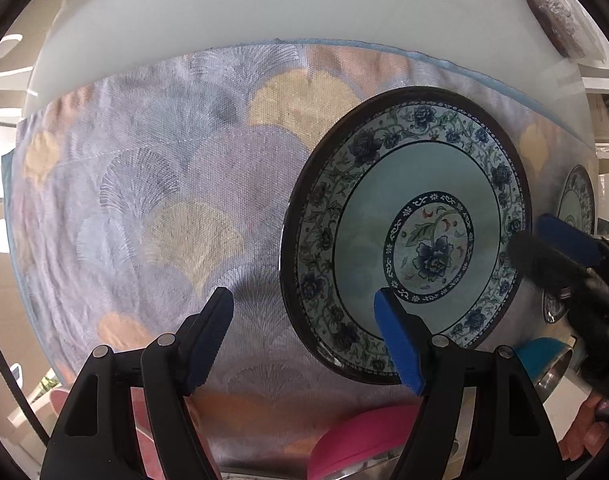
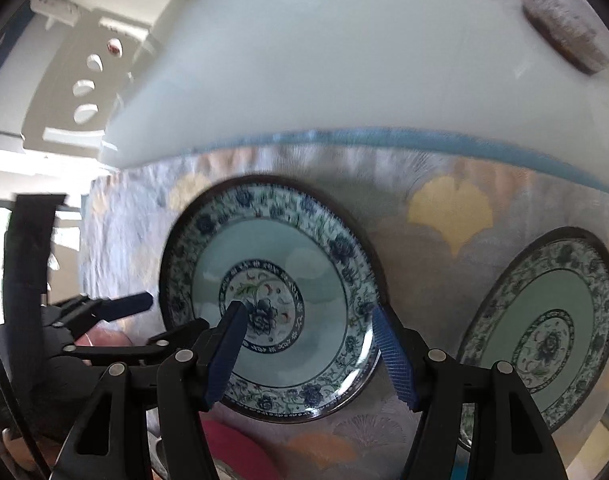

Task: Organize plates and bowls
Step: 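Close both grippers on the rim of the second floral plate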

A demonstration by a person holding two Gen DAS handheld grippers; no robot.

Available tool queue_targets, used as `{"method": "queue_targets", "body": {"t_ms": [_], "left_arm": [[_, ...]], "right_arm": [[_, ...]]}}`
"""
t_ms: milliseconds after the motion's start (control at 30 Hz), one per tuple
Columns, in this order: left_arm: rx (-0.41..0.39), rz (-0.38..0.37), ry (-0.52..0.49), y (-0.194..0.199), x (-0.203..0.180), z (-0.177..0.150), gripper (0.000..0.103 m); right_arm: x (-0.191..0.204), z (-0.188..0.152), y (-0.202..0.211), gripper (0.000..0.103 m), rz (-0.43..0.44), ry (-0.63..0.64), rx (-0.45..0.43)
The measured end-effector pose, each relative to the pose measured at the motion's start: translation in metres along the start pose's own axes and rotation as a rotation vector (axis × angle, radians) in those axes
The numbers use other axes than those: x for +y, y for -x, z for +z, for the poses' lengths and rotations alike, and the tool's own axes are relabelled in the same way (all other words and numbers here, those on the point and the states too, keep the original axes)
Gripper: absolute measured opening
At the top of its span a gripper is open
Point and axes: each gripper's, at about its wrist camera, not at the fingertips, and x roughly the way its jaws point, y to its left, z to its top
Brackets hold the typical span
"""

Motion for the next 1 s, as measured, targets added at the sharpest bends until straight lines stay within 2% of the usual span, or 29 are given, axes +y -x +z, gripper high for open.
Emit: {"method": "queue_targets", "body": {"t_ms": [100, 233, 300, 433, 567, 667, 800, 1000], "left_arm": [[0.007, 0.002, 0.013, -0.006, 0.005, 0.004, 0.071], [-0.005, 0.007, 0.012, -0.011, 0.003, 0.007, 0.071], [-0.015, 0.004, 0.019, -0.012, -0.004, 0.011, 0.071], [-0.034, 0.010, 0.011, -0.013, -0.012, 0.016, 0.071], [-0.055, 0.021, 0.003, -0.017, -0.021, 0.017, 0.069], [-0.069, 0.011, 0.000, -0.019, -0.027, 0.018, 0.070], [-0.081, -0.001, -0.028, -0.020, -0.038, 0.015, 0.061], [-0.074, 0.001, -0.030, -0.021, -0.045, 0.012, 0.061]], "right_arm": [[-0.013, -0.001, 0.007, 0.063, -0.031, -0.040, -0.051], [-0.025, -0.001, -0.010, 0.060, 0.035, -0.072, -0.013], [-0.024, -0.003, -0.018, 0.058, 0.038, -0.064, -0.001], [-0.016, -0.002, -0.026, 0.057, -0.018, -0.029, 0.010], [0.000, -0.001, -0.034, 0.054, -0.118, 0.066, 0.020], [-0.002, -0.002, -0.032, 0.053, -0.108, 0.048, 0.012], [-0.007, -0.004, -0.029, 0.047, -0.108, 0.037, 0.021], [-0.008, -0.004, -0.027, 0.047, -0.111, 0.029, 0.034]]}}
